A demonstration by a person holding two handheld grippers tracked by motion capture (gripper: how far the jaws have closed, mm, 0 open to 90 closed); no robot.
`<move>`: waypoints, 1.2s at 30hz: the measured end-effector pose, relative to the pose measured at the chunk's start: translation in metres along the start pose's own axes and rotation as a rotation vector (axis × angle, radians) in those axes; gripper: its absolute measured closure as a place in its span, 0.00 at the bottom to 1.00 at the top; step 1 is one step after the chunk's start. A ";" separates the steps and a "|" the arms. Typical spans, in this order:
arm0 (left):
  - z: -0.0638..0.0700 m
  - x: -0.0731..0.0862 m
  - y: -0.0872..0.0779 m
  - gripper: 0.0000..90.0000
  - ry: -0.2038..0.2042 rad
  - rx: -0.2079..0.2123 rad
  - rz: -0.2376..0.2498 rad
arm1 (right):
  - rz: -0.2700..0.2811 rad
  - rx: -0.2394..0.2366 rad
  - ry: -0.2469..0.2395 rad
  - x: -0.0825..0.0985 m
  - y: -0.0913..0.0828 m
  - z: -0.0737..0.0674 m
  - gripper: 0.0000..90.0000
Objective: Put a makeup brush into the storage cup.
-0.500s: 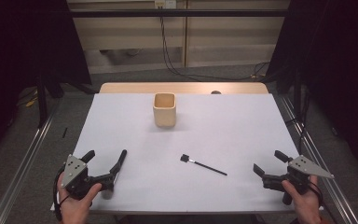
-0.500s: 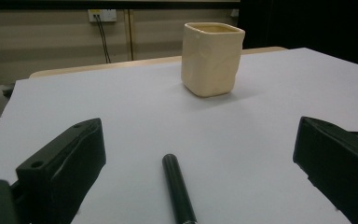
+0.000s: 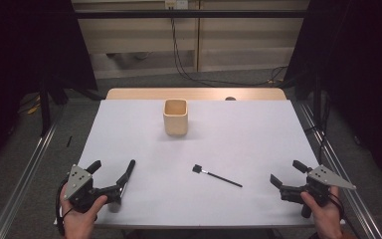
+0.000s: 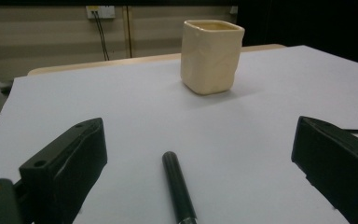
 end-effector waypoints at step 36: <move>-0.011 -0.037 0.028 0.08 -0.010 0.069 -0.429 | -0.003 -0.029 -0.011 -0.003 0.006 -0.005 0.01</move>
Point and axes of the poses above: each handheld gripper's, and its own axes: y roughly forward along the jaws, x roughly out of its underside, z roughly to its right, the point moved 1 cm from there along y, roughly forward along the jaws
